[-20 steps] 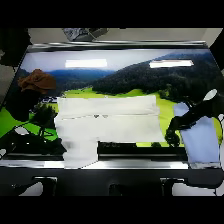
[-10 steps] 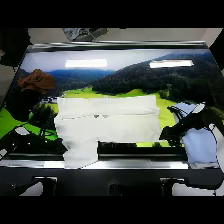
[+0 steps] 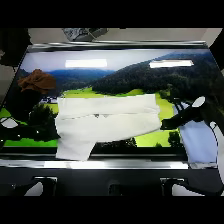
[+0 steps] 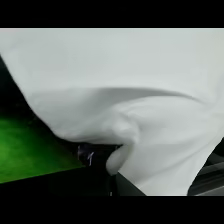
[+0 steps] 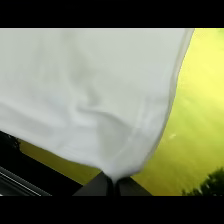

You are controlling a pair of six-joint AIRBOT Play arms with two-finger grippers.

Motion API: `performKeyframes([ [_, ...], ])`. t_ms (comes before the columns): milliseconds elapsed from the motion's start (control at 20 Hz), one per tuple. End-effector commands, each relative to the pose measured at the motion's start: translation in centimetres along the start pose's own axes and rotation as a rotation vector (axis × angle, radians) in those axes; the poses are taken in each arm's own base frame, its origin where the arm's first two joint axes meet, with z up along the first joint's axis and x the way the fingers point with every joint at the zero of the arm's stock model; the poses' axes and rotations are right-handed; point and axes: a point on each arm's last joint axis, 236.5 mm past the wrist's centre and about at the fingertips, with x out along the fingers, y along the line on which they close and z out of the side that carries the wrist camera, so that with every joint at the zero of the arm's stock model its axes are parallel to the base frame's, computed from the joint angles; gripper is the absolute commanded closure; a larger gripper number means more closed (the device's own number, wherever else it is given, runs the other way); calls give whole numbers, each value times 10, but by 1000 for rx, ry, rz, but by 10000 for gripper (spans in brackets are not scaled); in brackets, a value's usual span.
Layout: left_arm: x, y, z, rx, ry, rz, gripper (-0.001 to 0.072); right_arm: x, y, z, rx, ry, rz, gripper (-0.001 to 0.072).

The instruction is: Fold the shirts.

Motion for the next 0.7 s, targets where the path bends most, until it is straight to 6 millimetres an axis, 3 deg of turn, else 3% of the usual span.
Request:
performKeyframes([
  [0, -45, -22, 37, 64, -132, 10, 684, -29, 7, 22, -43, -93, -33, 670],
  [100, -69, -29, 69, 89, -229, 28, 685, -37, 8, 45, -63, -178, -41, 671],
  [200, -87, -35, 105, 118, -319, 41, 685, -53, 1, 83, -107, -327, -91, 671],
  [300, -91, -32, 138, 122, -352, 49, 685, -67, -12, 120, -136, -438, -188, 671],
  [400, -83, -20, 169, 90, -361, 52, 685, -66, -8, 157, -184, -495, -223, 671],
  [500, -61, -9, 189, 55, -322, 26, 685, -48, -4, 190, -218, -504, -228, 670],
  [650, -23, 15, 205, 6, -246, 16, 684, -5, -16, 208, -127, -441, -200, 670],
])
